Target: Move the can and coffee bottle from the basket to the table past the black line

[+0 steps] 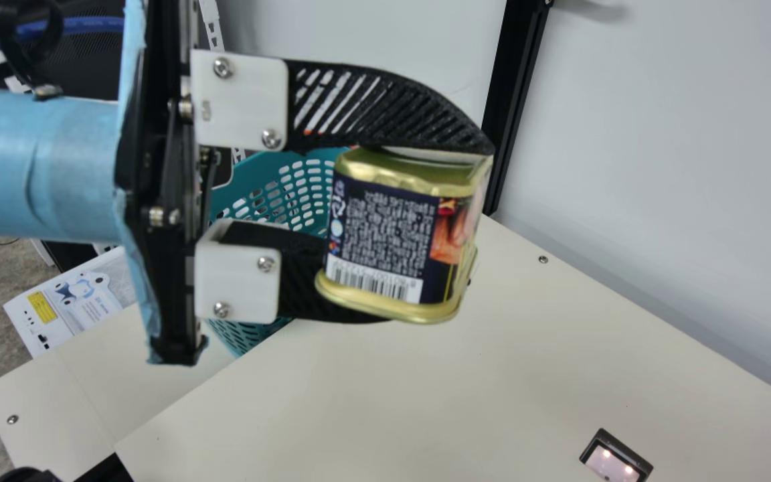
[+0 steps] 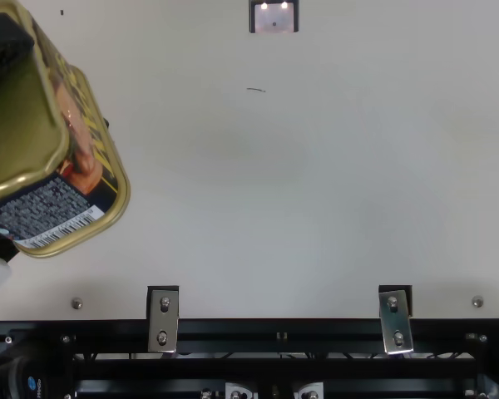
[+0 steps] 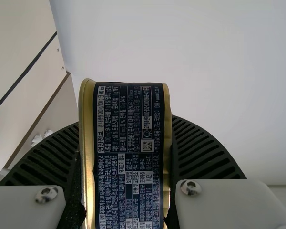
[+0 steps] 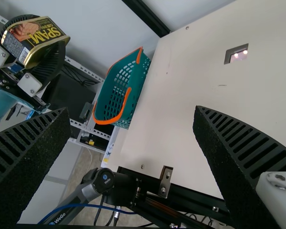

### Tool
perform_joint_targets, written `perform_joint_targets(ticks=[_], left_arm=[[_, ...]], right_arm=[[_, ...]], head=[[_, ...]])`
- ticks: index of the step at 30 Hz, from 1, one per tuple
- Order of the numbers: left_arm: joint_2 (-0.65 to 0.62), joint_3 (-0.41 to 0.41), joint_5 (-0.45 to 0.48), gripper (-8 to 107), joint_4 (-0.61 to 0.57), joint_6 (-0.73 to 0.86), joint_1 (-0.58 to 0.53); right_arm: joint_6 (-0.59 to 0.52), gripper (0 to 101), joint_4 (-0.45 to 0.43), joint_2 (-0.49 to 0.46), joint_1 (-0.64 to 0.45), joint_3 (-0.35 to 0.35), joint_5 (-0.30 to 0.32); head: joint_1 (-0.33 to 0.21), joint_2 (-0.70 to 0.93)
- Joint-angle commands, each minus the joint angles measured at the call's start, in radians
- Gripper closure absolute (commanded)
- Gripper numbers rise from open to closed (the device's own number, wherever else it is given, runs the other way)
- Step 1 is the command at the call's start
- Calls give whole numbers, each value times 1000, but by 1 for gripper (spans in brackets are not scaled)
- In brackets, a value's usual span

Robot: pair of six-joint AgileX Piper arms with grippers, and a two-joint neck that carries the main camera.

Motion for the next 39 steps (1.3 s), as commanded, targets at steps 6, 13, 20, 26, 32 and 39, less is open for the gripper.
perform_joint_targets(ticks=[6, 13, 20, 26, 32, 39], left_arm=[[0, 0, 0, 89, 0, 0, 0], [0, 0, 0, 89, 0, 0, 0], [12, 0, -3, 89, 23, 46, 37], [39, -38, -22, 89, 135, 192, 149], [91, -70, -339, 89, 375, 315, -54], [167, -73, -652, 89, 688, 429, -248]], right_arm=[[0, 0, 0, 0, 0, 0, 0], [0, 0, 0, 0, 0, 0, 0], [0, 0, 0, 0, 0, 0, 0], [0, 0, 0, 0, 0, 0, 0], [0, 0, 0, 0, 0, 0, 0], [0, 0, 0, 0, 0, 0, 0]], head=[[-35, 16], [-35, 16], [-35, 16], [-35, 16], [-35, 16], [-1, -47]])
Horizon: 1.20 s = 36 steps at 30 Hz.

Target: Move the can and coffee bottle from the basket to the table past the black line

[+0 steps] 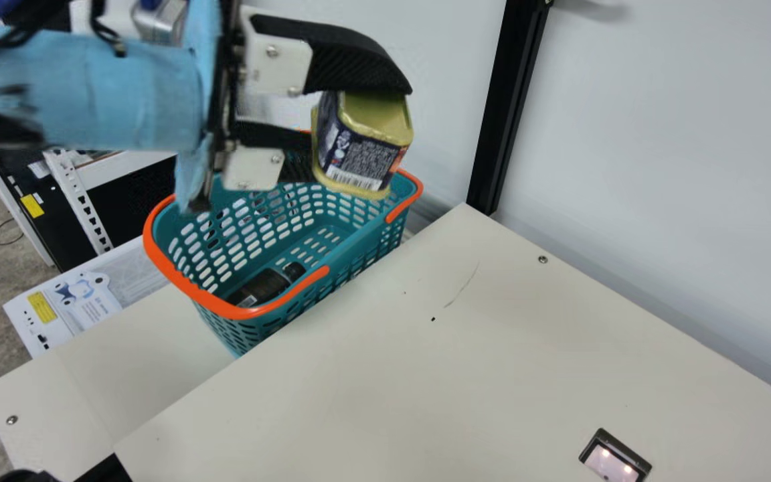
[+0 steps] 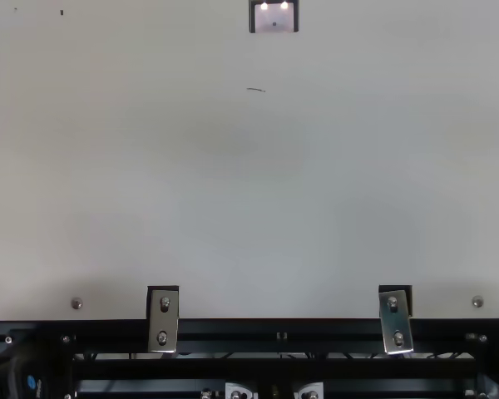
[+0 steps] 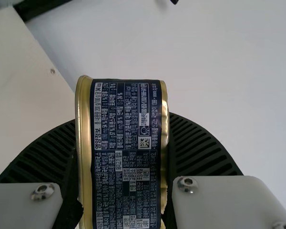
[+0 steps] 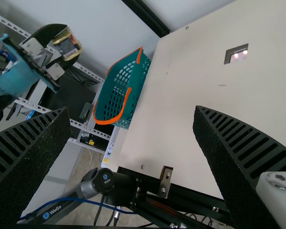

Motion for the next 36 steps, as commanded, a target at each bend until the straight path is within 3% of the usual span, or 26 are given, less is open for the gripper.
perform_joint_targets(ticks=[1, 9, 20, 26, 36], left_arm=[[25, 8, -279, 89, 226, 17, -222], [94, 72, -532, 89, 562, -8, -372], [96, 198, -742, 89, 738, 47, -474], [89, 222, -765, 89, 746, 62, -489], [89, 222, -766, 89, 746, 62, -489]], right_arm=[[0, 0, 0, 0, 0, 0, 0], [0, 0, 0, 0, 0, 0, 0], [0, 0, 0, 0, 0, 0, 0], [0, 0, 0, 0, 0, 0, 0], [0, 0, 0, 0, 0, 0, 0]], head=[[8, -43], [70, -251], [169, -455], [213, -537], [213, -537]])
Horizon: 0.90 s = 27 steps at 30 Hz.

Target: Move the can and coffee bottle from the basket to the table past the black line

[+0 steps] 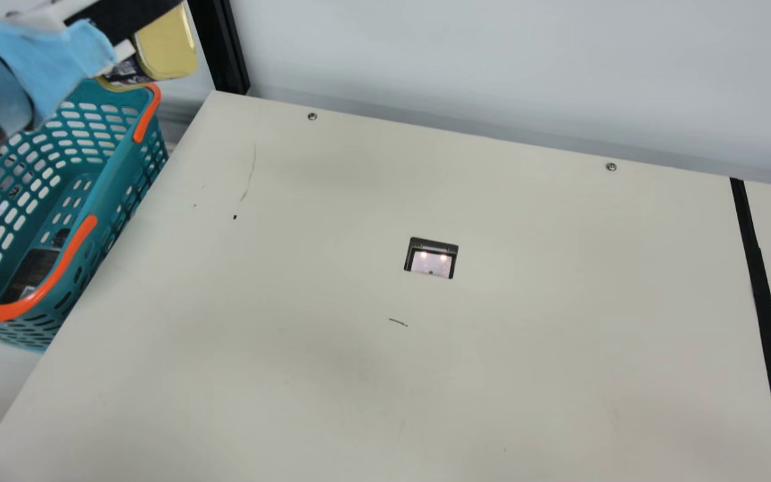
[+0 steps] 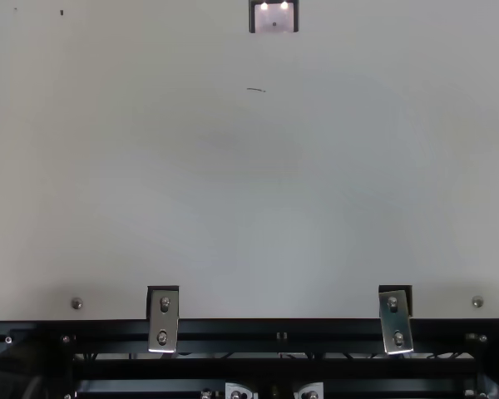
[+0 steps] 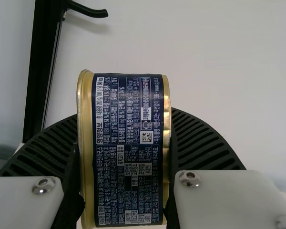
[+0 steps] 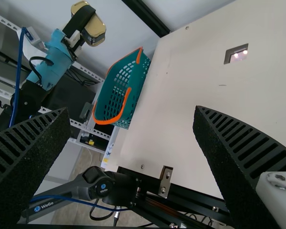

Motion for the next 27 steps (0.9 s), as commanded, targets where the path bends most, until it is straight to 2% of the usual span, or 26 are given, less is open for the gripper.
perform_joint_targets(ticks=[1, 16, 27], left_arm=[[0, 0, 0, 89, 0, 0, 0], [1, 3, -5, 89, -9, 16, 1], [26, 140, -170, 89, -11, 93, -87]], right_arm=[[0, 0, 0, 0, 0, 0, 0], [0, 0, 0, 0, 0, 0, 0], [0, 0, 0, 0, 0, 0, 0]], head=[[-12, -10], [-12, -10], [-12, -10]])
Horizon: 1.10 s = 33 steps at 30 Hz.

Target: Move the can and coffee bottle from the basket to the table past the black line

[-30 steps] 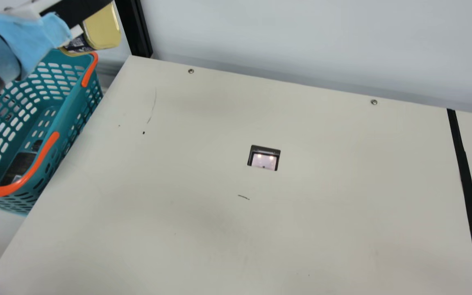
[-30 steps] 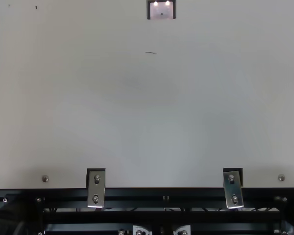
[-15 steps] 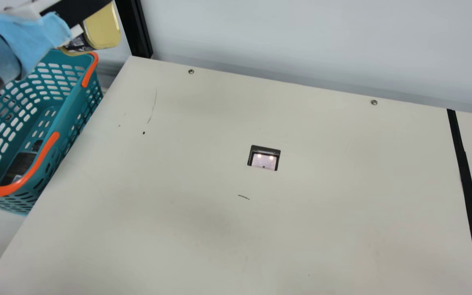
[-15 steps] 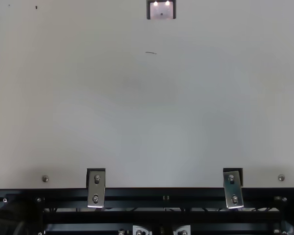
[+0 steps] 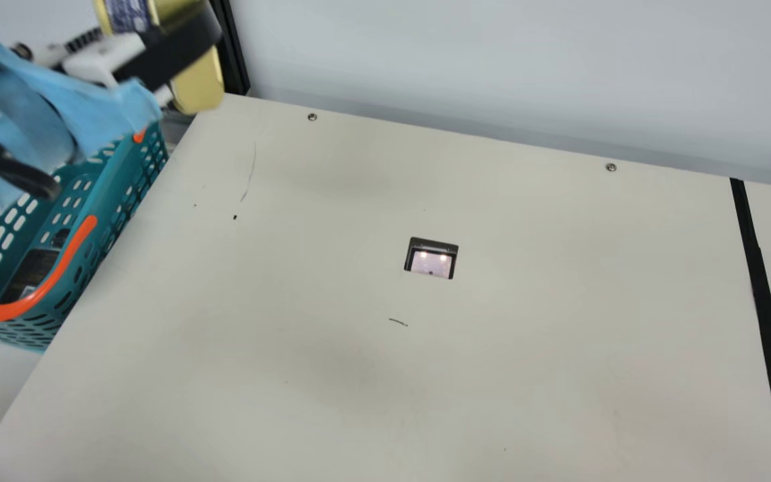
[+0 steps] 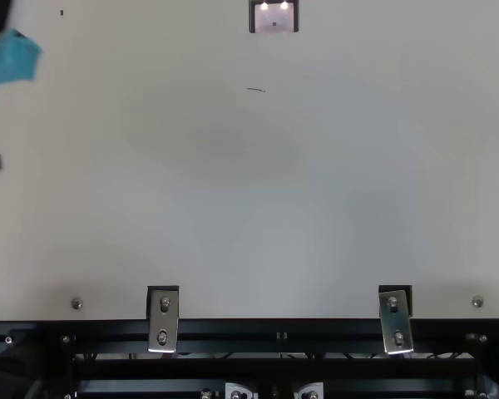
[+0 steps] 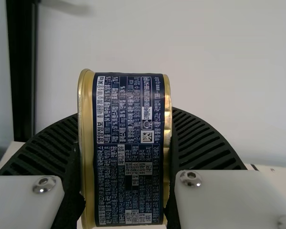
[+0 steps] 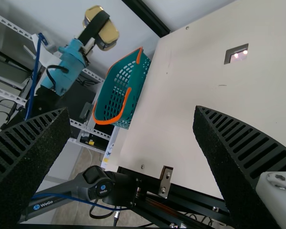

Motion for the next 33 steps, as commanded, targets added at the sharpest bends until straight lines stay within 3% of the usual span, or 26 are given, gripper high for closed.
perform_joint_targets(ticks=[1, 8, 15, 23, 33], left_arm=[[10, 37, -49, 89, 6, 6, -25], [86, 115, -188, 89, 63, -17, -94], [230, 138, -334, 89, 151, -74, -127], [426, 95, -471, 89, 210, -104, -145], [625, -3, -552, 89, 193, -89, -213]], right_arm=[[0, 0, 0, 0, 0, 0, 0], [0, 0, 0, 0, 0, 0, 0], [0, 0, 0, 0, 0, 0, 0], [0, 0, 0, 0, 0, 0, 0], [0, 0, 0, 0, 0, 0, 0]], head=[[-12, -10], [-12, -10], [-12, -10], [-12, -10], [-12, -10]])
